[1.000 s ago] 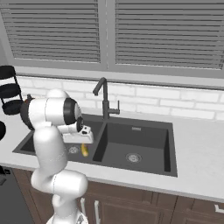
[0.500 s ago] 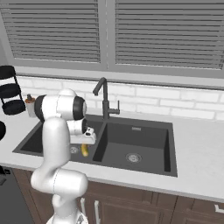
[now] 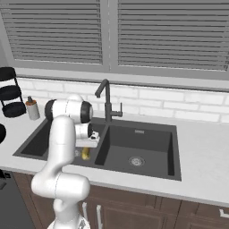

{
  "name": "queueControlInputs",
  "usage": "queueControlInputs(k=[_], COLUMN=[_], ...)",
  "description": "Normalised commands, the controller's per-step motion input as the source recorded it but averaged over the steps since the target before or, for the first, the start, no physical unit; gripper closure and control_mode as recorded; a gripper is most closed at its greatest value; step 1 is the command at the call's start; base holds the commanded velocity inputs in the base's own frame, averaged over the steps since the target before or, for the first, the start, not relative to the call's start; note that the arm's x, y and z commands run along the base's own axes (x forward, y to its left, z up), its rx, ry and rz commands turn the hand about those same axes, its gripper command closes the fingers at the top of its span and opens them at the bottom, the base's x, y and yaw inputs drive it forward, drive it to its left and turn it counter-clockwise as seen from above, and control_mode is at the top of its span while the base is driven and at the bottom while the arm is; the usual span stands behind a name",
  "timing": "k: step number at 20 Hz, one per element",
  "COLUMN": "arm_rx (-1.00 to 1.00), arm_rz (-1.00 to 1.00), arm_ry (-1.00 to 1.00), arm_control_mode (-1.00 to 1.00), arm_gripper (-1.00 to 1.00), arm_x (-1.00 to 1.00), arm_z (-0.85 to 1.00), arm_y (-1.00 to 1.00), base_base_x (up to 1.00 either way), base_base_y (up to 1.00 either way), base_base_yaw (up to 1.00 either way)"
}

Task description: Pick the cucumber from the sink and place it in the bowl. Then pick the bowl and place it in the microwave. Then close the microwave door and press the start button.

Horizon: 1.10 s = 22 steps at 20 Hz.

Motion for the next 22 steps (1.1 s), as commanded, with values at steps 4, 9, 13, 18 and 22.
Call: queueControlInputs(k=[4,9,13,18,22], arm_rx=[0.00,0.00,0.00,0.00,0.00], arm_rz=[0.00,0.00,0.00,-0.04,-0.02], arm_ry=[0.00,-0.01,0.00,-0.01,-0.20], arm_control_mode=[-1.00,-1.00,-1.00,-1.00,-1.00], arm_gripper=[-1.00,-1.00,1.00,1.00,1.00], arm_x=[0.03,-0.17,-0.33,-0.28,-0.44], arm_z=[-0.46,-0.35,-0.33,-0.04,0.16], arm_y=[0.00,0.00,0.00,0.15,0.10], base_base_x=[0.00,0.00,0.00,0.00,0.00], base_base_y=[0.00,0.00,0.00,0.00,0.00], base_base_yaw=[0.00,0.00,0.00,0.00,0.00])
